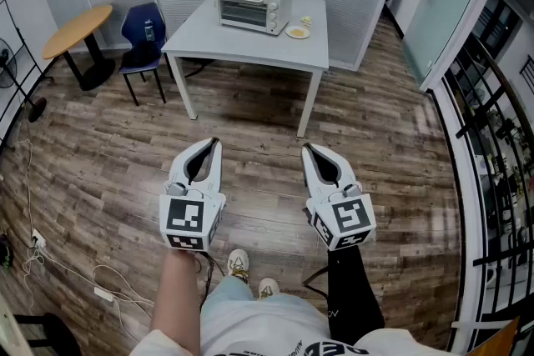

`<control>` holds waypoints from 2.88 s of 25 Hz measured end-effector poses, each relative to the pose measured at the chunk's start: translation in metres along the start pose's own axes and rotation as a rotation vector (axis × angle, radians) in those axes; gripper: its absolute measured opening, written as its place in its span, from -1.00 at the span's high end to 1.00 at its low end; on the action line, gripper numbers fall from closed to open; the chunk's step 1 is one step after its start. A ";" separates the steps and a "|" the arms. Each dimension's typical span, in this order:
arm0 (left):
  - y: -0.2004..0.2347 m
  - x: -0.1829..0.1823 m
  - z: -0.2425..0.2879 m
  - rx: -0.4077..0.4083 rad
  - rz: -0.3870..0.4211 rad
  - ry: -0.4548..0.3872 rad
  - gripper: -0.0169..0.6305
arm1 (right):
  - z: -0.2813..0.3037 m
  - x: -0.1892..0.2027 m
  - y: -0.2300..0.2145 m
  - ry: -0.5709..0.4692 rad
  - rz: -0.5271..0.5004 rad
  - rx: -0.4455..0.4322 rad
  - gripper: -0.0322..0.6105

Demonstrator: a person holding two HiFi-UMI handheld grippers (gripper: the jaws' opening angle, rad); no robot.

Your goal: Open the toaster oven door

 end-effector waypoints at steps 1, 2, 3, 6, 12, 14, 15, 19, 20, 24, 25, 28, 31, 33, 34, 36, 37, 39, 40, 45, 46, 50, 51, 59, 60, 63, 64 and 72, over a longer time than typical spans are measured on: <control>-0.001 -0.001 -0.003 0.000 -0.001 0.000 0.77 | -0.004 -0.001 0.001 0.000 0.000 0.004 0.89; -0.003 -0.001 -0.005 0.001 -0.003 -0.001 0.77 | -0.007 -0.002 0.001 0.000 0.000 0.007 0.89; -0.003 -0.002 -0.007 0.002 -0.005 -0.001 0.77 | -0.009 -0.004 0.002 0.000 -0.002 0.010 0.89; -0.003 -0.001 -0.007 0.012 -0.016 -0.005 0.77 | -0.010 -0.007 0.003 0.000 -0.010 0.016 0.89; 0.015 0.000 -0.001 0.032 -0.017 -0.020 0.77 | 0.007 -0.018 0.010 -0.028 0.034 0.028 0.89; 0.026 0.001 0.001 0.038 -0.019 -0.024 0.77 | 0.017 -0.023 0.014 -0.045 0.046 0.033 0.89; 0.032 0.002 0.003 0.040 -0.020 -0.025 0.77 | 0.022 -0.024 0.016 -0.047 0.045 0.034 0.89; 0.053 0.006 0.014 0.040 -0.017 -0.025 0.77 | 0.041 -0.018 0.022 -0.036 0.050 0.037 0.89; 0.056 0.007 0.017 0.040 -0.017 -0.026 0.77 | 0.045 -0.016 0.022 -0.030 0.050 0.036 0.89; 0.069 0.013 0.036 0.038 -0.022 -0.026 0.77 | 0.070 -0.013 0.014 -0.036 0.050 0.031 0.89; 0.073 0.015 0.043 0.037 -0.024 -0.023 0.77 | 0.078 -0.012 0.010 -0.042 0.055 0.028 0.89; 0.083 0.025 0.069 0.033 -0.033 -0.006 0.77 | 0.105 -0.006 -0.003 -0.057 0.065 0.013 0.89; 0.091 0.030 0.104 0.027 -0.028 0.001 0.77 | 0.137 0.004 -0.023 -0.060 0.068 -0.001 0.89; 0.097 0.031 0.129 0.025 -0.025 -0.001 0.77 | 0.160 0.011 -0.038 -0.058 0.073 -0.012 0.89; 0.101 0.031 0.142 0.021 -0.025 -0.001 0.77 | 0.171 0.013 -0.046 -0.058 0.074 -0.018 0.89; 0.109 0.032 0.168 0.011 -0.027 0.002 0.77 | 0.195 0.017 -0.061 -0.060 0.072 -0.035 0.89; 0.112 0.033 0.181 0.006 -0.028 0.005 0.77 | 0.207 0.019 -0.069 -0.060 0.071 -0.044 0.89; 0.119 0.033 0.208 -0.003 -0.028 0.012 0.77 | 0.233 0.023 -0.087 -0.059 0.073 -0.057 0.89; 0.123 0.034 0.222 -0.006 -0.028 0.014 0.77 | 0.246 0.024 -0.097 -0.060 0.074 -0.061 0.89; 0.142 0.039 0.290 -0.042 -0.028 0.026 0.77 | 0.312 0.033 -0.146 -0.071 0.076 -0.082 0.89; 0.145 0.039 0.302 -0.047 -0.029 0.027 0.77 | 0.323 0.034 -0.154 -0.073 0.076 -0.084 0.89; 0.155 0.040 0.341 -0.058 -0.028 0.032 0.77 | 0.359 0.037 -0.178 -0.076 0.074 -0.094 0.89; 0.157 0.040 0.349 -0.060 -0.029 0.034 0.77 | 0.367 0.038 -0.183 -0.078 0.075 -0.096 0.89; 0.179 0.038 0.397 -0.061 -0.014 0.042 0.77 | 0.415 0.046 -0.205 -0.080 0.088 -0.102 0.89; 0.183 0.039 0.404 -0.062 -0.014 0.043 0.77 | 0.422 0.046 -0.207 -0.080 0.086 -0.103 0.89; 0.193 0.043 0.430 -0.049 -0.017 0.037 0.77 | 0.445 0.049 -0.215 -0.082 0.074 -0.100 0.89; 0.197 0.043 0.439 -0.044 -0.017 0.032 0.77 | 0.453 0.050 -0.218 -0.083 0.070 -0.095 0.89; 0.247 0.054 0.523 0.003 -0.014 0.000 0.77 | 0.537 0.066 -0.243 -0.076 0.050 -0.043 0.89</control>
Point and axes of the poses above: the fingertips, and each gripper's own axes: z forward along the fingers, y to its left, x out of its underside, the point moved 7 cm from there along -z, backward along the fingers, and after that the axes turned 3 degrees about -z, right-handed, at the moved point
